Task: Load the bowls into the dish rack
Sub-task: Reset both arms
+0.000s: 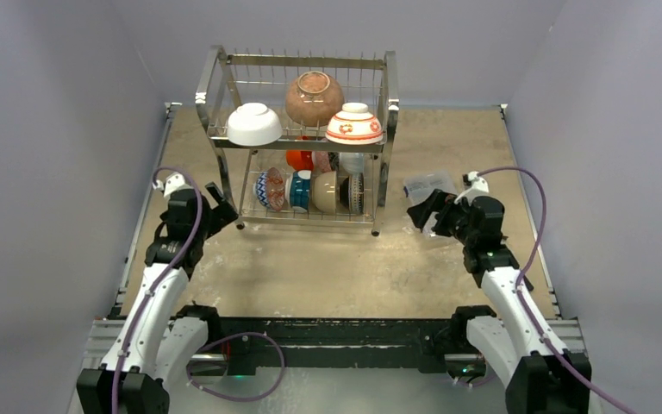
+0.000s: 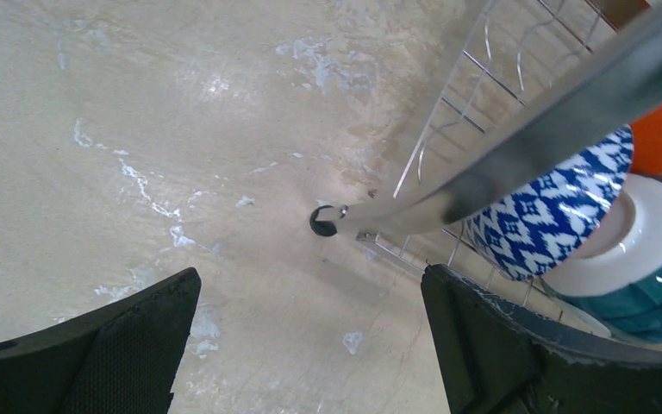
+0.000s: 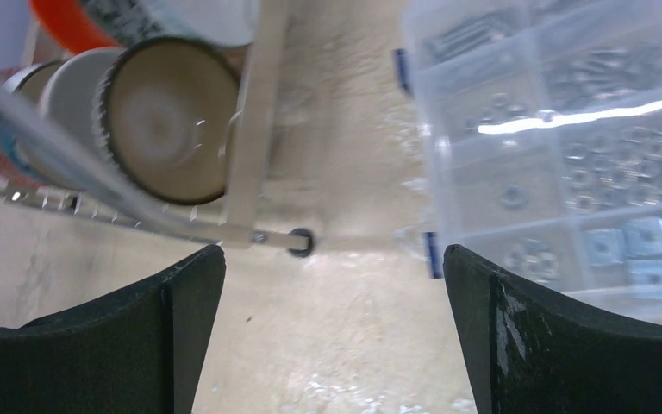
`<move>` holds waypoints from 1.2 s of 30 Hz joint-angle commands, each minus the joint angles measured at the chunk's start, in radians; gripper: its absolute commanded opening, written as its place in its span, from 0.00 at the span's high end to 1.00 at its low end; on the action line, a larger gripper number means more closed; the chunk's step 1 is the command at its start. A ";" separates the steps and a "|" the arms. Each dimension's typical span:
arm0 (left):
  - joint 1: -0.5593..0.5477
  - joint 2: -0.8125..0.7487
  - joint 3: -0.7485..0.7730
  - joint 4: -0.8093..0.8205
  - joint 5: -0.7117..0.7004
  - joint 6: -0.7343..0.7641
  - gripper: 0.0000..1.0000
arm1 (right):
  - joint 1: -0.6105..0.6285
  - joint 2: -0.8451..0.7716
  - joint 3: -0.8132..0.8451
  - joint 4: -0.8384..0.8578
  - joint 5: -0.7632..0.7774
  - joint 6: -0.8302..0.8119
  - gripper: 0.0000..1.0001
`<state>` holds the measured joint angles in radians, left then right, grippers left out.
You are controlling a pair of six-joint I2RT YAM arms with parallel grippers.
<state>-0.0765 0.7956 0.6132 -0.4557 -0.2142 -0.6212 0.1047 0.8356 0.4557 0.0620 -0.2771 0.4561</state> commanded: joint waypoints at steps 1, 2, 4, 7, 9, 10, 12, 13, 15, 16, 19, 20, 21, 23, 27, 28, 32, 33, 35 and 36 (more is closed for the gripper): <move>0.050 0.010 -0.003 0.068 -0.041 -0.070 0.01 | -0.167 0.010 -0.038 0.084 -0.082 -0.006 0.01; 0.060 0.002 -0.014 0.074 -0.073 -0.086 0.01 | -0.194 0.011 -0.041 0.095 -0.080 -0.006 0.01; 0.073 -0.019 -0.035 0.088 -0.157 -0.123 0.01 | -0.217 0.014 -0.041 0.117 -0.038 -0.010 0.01; 0.076 -0.044 -0.069 0.134 -0.287 -0.169 0.01 | -0.223 0.043 -0.036 0.156 0.035 -0.020 0.01; 0.076 -0.042 -0.110 0.197 -0.367 -0.189 0.01 | -0.225 0.069 -0.037 0.195 0.075 -0.017 0.01; 0.076 -0.033 -0.126 0.217 -0.414 -0.216 0.01 | -0.226 0.081 -0.039 0.217 0.094 -0.014 0.01; 0.076 -0.005 -0.158 0.273 -0.489 -0.235 0.01 | -0.226 0.111 -0.051 0.270 0.136 -0.001 0.01; 0.076 0.013 -0.172 0.295 -0.527 -0.249 0.01 | -0.226 0.125 -0.055 0.295 0.159 0.006 0.01; 0.076 0.056 -0.213 0.389 -0.597 -0.231 0.01 | -0.226 0.151 -0.067 0.358 0.199 0.010 0.01; 0.076 0.080 -0.233 0.434 -0.649 -0.243 0.01 | -0.226 0.159 -0.075 0.391 0.222 0.008 0.01; 0.076 0.162 -0.285 0.592 -0.729 -0.257 0.01 | -0.226 0.178 -0.118 0.514 0.314 0.019 0.01; 0.076 0.191 -0.310 0.673 -0.736 -0.241 0.01 | -0.226 0.187 -0.123 0.549 0.349 0.039 0.01; 0.076 0.219 -0.336 0.762 -0.736 -0.208 0.01 | -0.226 0.201 -0.116 0.565 0.359 0.040 0.01; 0.076 0.290 -0.393 0.953 -0.723 -0.126 0.01 | -0.225 0.238 -0.094 0.617 0.346 -0.001 0.01; 0.076 0.464 -0.428 1.233 -0.626 0.033 0.01 | -0.226 0.288 -0.104 0.746 0.416 -0.132 0.01; 0.076 0.505 -0.423 1.284 -0.594 0.058 0.01 | -0.226 0.295 -0.123 0.789 0.432 -0.140 0.01; 0.076 0.581 -0.380 1.372 -0.485 0.209 0.01 | -0.226 0.323 -0.226 1.023 0.426 -0.240 0.01; 0.076 0.589 -0.384 1.402 -0.475 0.233 0.01 | -0.226 0.338 -0.243 1.067 0.402 -0.256 0.01; 0.076 0.646 -0.441 1.604 -0.447 0.272 0.01 | -0.226 0.381 -0.256 1.137 0.357 -0.265 0.02; 0.076 0.684 -0.453 1.679 -0.422 0.302 0.01 | -0.226 0.397 -0.241 1.137 0.345 -0.277 0.03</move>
<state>-0.0067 1.3972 0.1940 0.8211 -0.7334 -0.4797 -0.1188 1.1740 0.2218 0.9771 0.1120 0.2733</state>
